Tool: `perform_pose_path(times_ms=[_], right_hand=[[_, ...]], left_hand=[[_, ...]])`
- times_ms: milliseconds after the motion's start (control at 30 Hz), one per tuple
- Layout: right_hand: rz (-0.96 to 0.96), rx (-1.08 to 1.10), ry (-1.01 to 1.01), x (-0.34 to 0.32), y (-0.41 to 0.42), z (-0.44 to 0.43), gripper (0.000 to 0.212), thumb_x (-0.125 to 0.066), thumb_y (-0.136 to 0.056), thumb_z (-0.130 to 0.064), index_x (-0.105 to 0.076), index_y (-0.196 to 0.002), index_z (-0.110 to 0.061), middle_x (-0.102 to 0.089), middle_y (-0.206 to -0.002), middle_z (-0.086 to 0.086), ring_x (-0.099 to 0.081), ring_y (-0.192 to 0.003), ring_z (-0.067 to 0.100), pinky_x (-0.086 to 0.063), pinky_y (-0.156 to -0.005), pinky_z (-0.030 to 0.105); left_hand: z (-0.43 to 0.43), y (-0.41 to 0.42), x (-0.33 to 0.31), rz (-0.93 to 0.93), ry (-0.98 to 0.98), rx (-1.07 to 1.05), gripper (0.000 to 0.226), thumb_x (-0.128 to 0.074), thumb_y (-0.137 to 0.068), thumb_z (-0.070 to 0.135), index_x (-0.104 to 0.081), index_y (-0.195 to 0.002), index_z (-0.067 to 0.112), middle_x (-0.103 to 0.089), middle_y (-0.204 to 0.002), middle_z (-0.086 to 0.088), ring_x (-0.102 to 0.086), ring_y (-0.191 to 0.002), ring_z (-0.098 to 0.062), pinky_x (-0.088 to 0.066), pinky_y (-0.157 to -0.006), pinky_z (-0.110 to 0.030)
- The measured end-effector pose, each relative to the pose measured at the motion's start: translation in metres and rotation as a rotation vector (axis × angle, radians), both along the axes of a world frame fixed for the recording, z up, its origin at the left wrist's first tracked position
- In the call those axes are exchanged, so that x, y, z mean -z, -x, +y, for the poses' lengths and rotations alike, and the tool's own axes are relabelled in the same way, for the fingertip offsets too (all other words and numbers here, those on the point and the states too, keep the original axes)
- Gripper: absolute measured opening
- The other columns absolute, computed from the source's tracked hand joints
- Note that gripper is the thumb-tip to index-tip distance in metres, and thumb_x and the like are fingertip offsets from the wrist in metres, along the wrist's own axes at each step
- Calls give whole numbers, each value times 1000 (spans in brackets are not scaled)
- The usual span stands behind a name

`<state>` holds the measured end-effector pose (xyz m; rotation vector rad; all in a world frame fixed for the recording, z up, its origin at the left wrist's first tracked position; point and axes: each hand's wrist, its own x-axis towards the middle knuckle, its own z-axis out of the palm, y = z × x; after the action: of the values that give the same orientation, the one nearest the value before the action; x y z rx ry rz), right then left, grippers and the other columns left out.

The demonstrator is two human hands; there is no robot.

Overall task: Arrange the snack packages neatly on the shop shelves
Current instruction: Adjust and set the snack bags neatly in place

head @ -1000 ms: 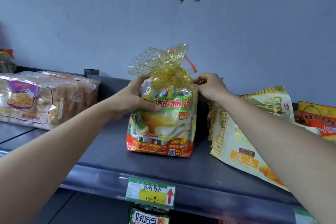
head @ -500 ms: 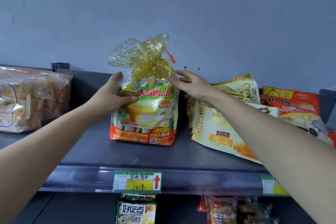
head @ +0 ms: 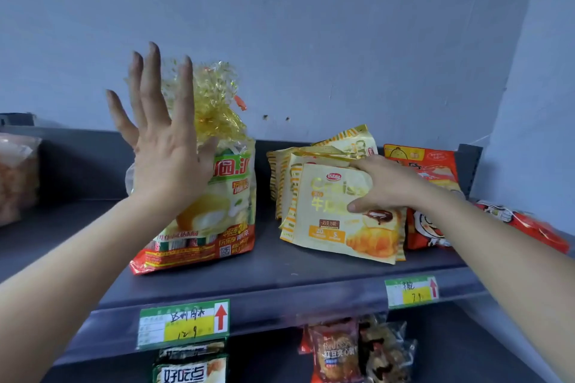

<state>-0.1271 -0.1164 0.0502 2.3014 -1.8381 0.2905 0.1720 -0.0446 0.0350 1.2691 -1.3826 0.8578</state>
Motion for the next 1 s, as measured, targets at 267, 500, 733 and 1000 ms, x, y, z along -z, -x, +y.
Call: perform_pose_path(times_ms=[267, 500, 733, 1000], right_hand=[[-126, -270, 98, 12, 16, -16, 89, -81, -68, -45, -37, -143, -29, -35, -134, 0, -38, -127, 20, -38, -104, 39], [-98, -511, 235, 23, 35, -28, 82, -74, -73, -52, -38, -144, -31, -45, -132, -4, -42, -125, 19, -38, -102, 37], [-54, -583, 283, 25, 40, -30, 82, -70, -75, -56, -34, -144, -31, -43, -135, -4, -38, -129, 19, -38, -103, 40], [-102, -635, 332, 23, 40, -36, 70, -73, -67, -61, -48, -121, -23, -52, -123, -10, -49, -113, 14, -43, -90, 34]], left_hand=[[12, -20, 31, 86, -192, -53, 119, -55, -52, 81, -15, -153, 32, 11, -159, -16, 12, -145, -36, 6, -112, -57], [2, -30, 38, -19, -326, -181, 90, -75, -68, 45, -34, -147, 35, 11, -161, 1, 10, -146, -31, -5, -113, -63], [21, 18, 40, 30, -166, -316, 85, -42, -76, 68, -23, -151, 33, 8, -161, -6, 12, -147, -30, 14, -112, -54], [-42, 124, 15, -321, -651, 20, 89, -33, -68, 85, -42, -142, 36, -23, -158, 6, -6, -148, -16, -8, -116, -52]])
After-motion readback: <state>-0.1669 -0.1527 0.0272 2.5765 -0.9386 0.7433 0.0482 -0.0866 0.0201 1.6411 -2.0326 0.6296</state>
